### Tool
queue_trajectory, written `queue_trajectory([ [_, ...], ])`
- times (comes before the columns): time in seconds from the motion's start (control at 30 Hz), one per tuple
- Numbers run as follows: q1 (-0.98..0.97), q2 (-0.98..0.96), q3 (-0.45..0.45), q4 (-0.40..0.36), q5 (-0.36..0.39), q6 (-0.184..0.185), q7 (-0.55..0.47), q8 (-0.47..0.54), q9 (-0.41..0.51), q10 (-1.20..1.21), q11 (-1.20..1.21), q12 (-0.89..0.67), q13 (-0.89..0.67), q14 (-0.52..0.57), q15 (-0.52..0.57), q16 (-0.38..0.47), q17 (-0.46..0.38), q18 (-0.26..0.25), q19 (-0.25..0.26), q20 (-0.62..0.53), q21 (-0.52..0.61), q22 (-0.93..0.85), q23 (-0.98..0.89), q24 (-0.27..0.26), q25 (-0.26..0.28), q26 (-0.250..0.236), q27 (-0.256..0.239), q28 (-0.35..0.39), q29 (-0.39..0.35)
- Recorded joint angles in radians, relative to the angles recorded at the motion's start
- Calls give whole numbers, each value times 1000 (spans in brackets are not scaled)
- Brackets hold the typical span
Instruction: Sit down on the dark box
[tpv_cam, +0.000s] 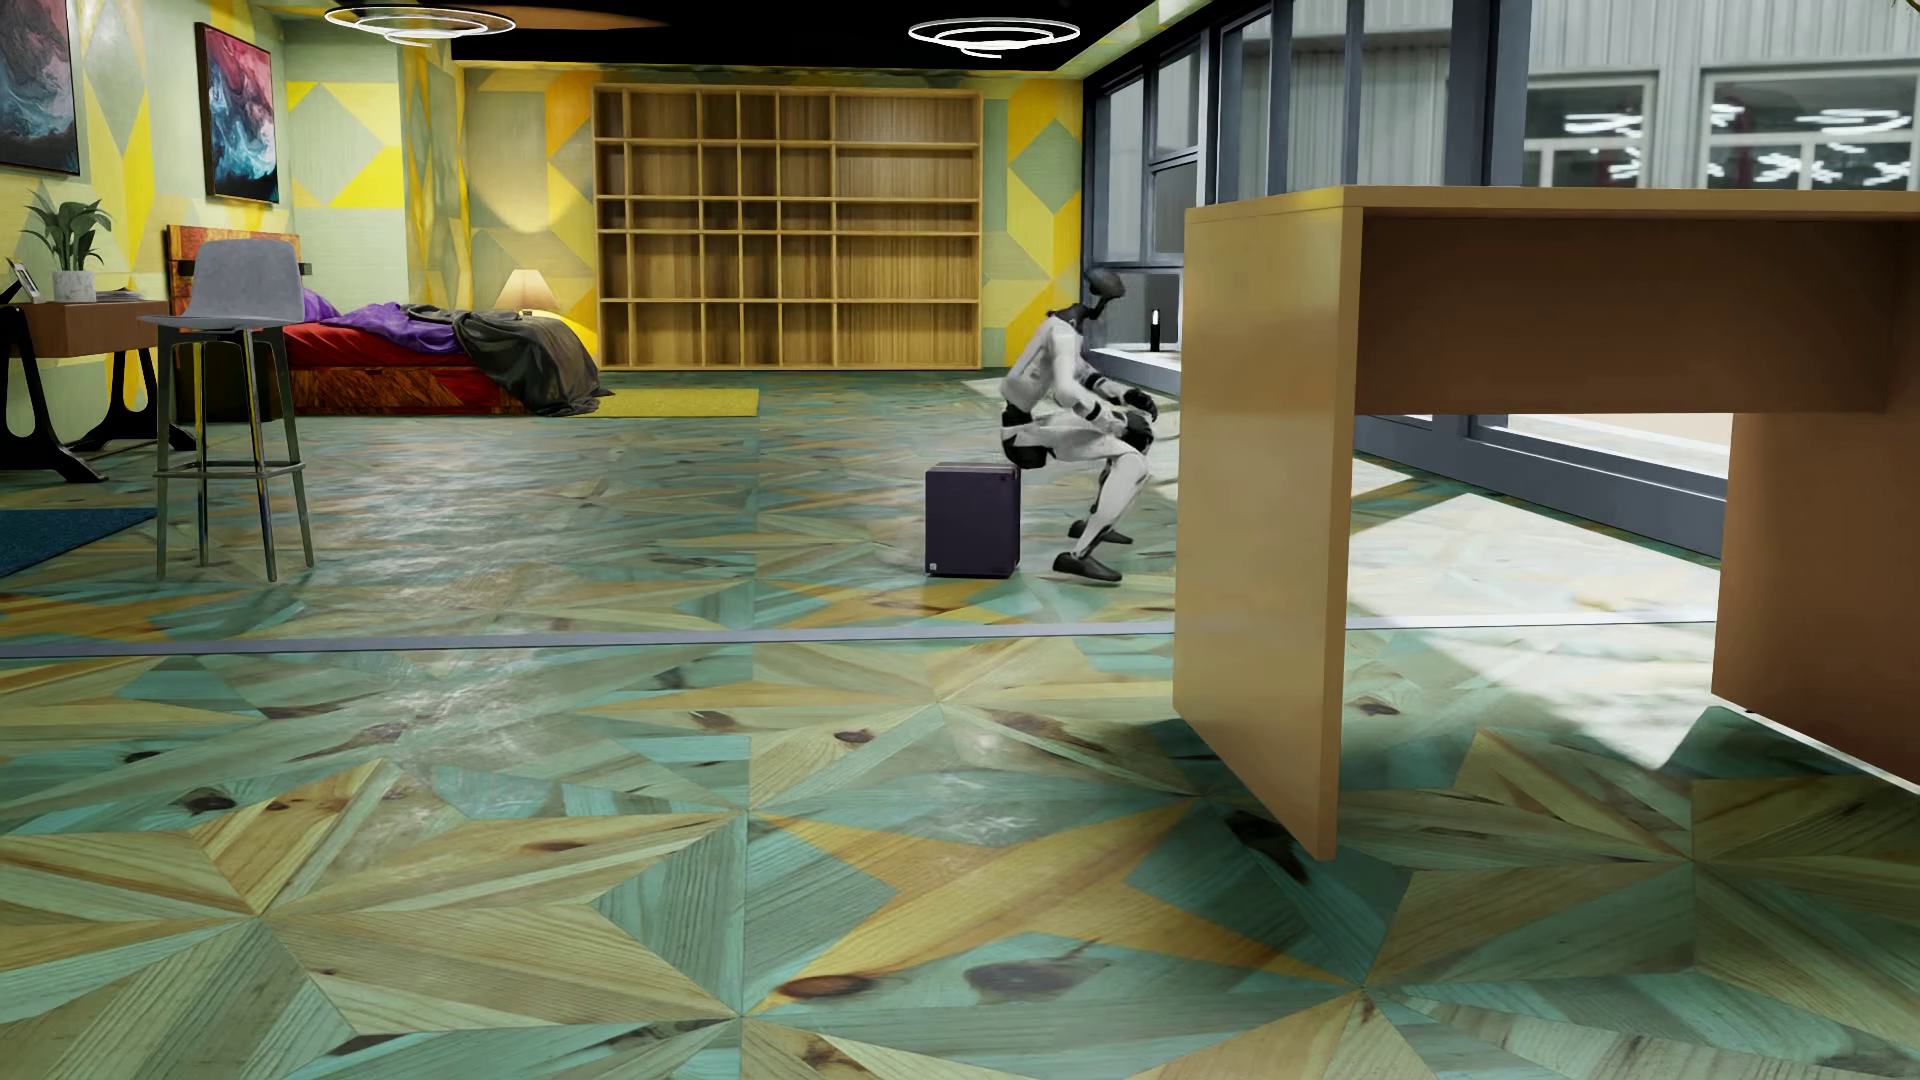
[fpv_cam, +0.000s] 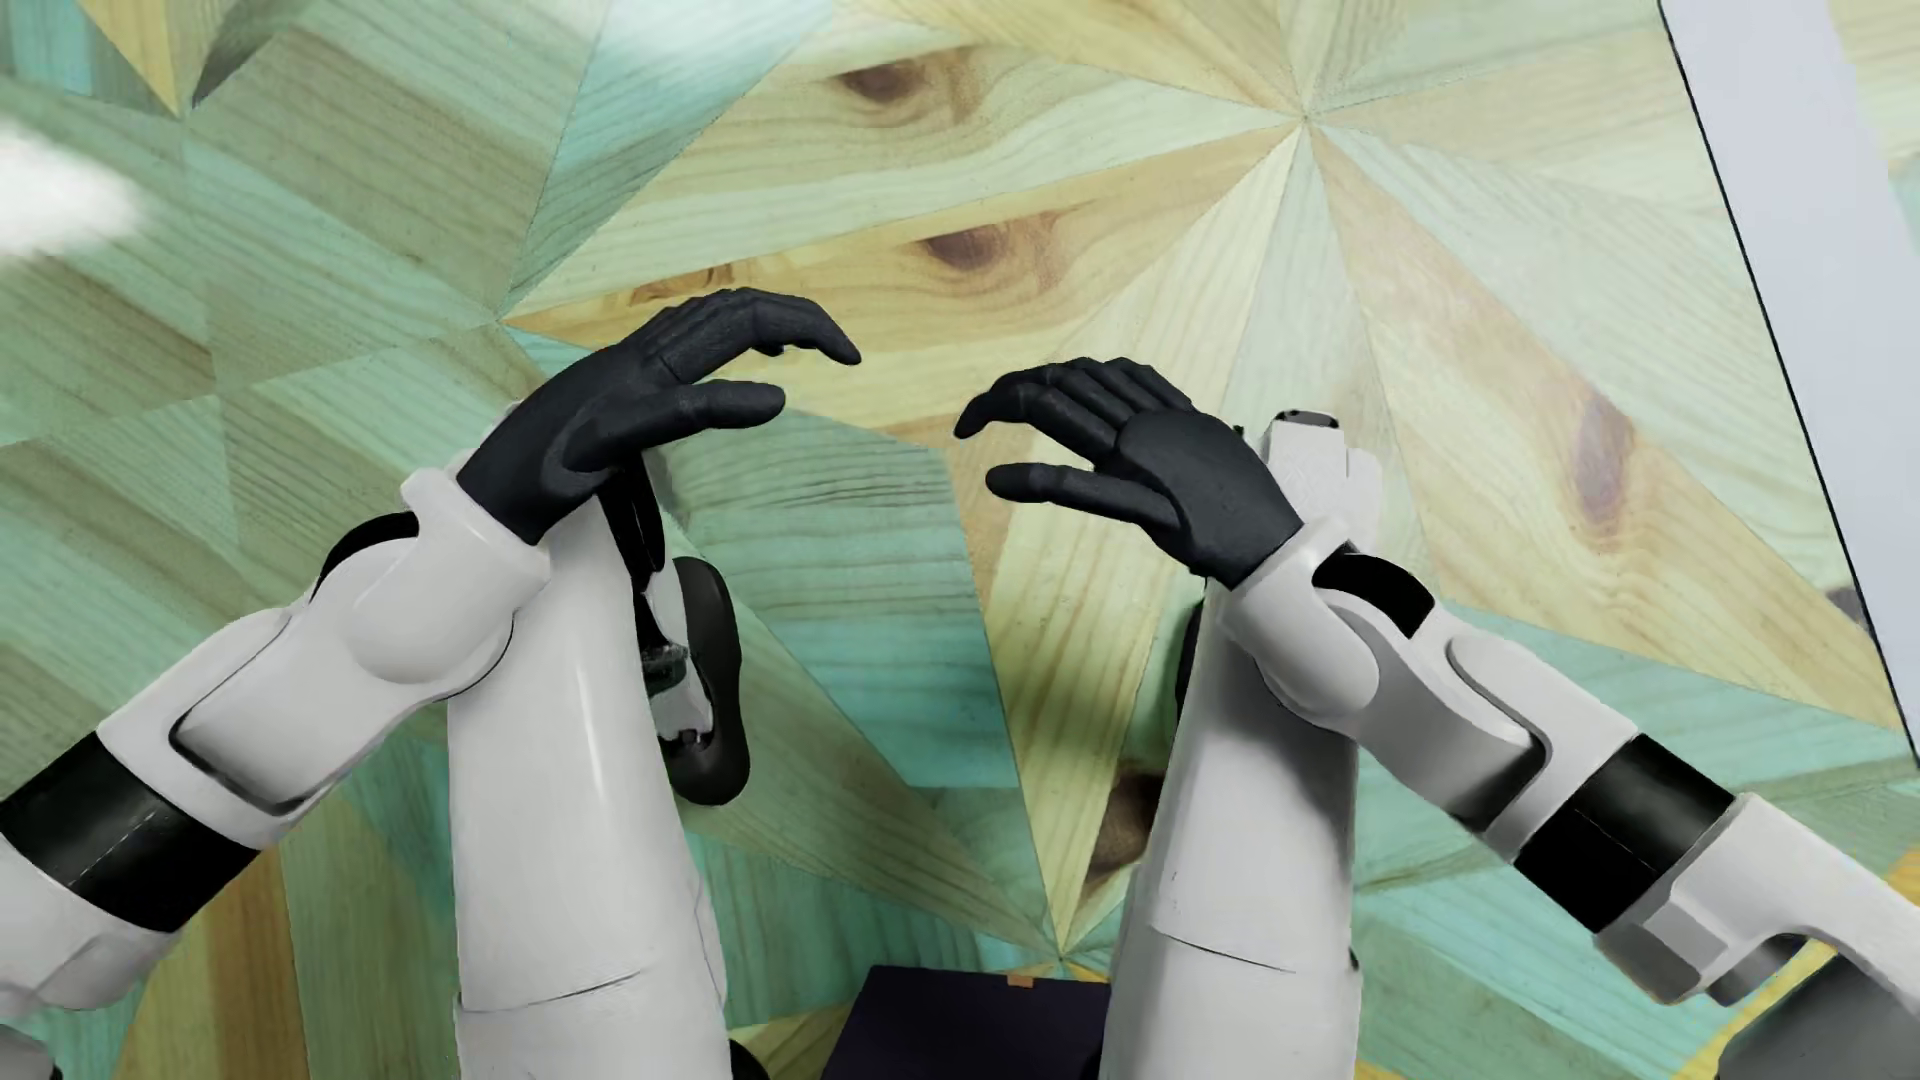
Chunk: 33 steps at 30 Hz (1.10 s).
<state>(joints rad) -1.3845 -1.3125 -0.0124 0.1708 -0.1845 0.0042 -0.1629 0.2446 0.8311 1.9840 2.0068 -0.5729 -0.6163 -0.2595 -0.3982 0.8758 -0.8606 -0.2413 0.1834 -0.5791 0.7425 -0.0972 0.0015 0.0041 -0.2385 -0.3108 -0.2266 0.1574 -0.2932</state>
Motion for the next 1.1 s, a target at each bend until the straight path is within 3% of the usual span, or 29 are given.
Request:
queue_trajectory([
  [0.13,119,119,6,6,-15,0,8,-14,-71,0,-1,156,130,12,14,-229,176,13,-4,152,-130,183,182,87,-29,25,9,-67,95],
  [0.23,181,188,13,0,-14,7,12,-22,-125,-11,-16,231,192,20,26,-413,284,27,-12,249,-200,322,306,117,-35,41,14,-49,123],
  [0.3,209,225,17,-14,-10,14,14,-26,-154,-16,-25,243,214,28,34,-482,326,42,-18,261,-220,392,370,127,-25,53,21,-34,132],
  [0.47,268,306,21,-44,-3,29,21,-37,-218,-18,-39,257,275,38,43,-498,368,81,-32,236,-269,549,514,74,50,74,69,25,67],
  [0.57,287,329,18,-50,7,31,24,-42,-247,-20,-43,318,347,45,53,-516,402,93,-45,297,-354,712,658,-8,171,127,145,61,73],
  [0.6,292,333,16,-52,9,32,26,-43,-255,-23,-45,336,369,49,57,-518,408,94,-49,315,-380,794,731,-33,202,154,170,32,105],
  [0.67,304,346,17,-54,12,35,32,-46,-263,-27,-48,362,417,54,61,-513,403,104,-54,321,-399,975,881,-13,224,216,220,-79,216],
  [0.73,316,356,20,-60,7,39,38,-49,-267,-30,-49,386,459,56,62,-524,397,109,-55,310,-401,1145,1024,73,170,237,232,-192,356],
  [0.8,324,363,22,-64,0,41,43,-52,-277,-33,-50,432,512,56,60,-553,410,110,-56,306,-404,1268,1113,173,39,227,199,-256,454],
  [0.83,328,365,22,-63,-2,40,44,-53,-278,-35,-50,460,535,56,60,-568,424,109,-56,312,-410,1304,1143,203,6,233,201,-279,479],
  [1.03,346,366,25,-73,-10,41,46,-50,-291,-41,-45,611,674,60,60,-620,473,104,-58,365,-507,1262,1072,222,73,220,199,-332,457],
  [1.1,355,369,25,-79,-12,40,46,-47,-291,-44,-44,613,680,63,61,-624,464,102,-58,354,-500,1224,1016,230,61,209,179,-351,477],
])
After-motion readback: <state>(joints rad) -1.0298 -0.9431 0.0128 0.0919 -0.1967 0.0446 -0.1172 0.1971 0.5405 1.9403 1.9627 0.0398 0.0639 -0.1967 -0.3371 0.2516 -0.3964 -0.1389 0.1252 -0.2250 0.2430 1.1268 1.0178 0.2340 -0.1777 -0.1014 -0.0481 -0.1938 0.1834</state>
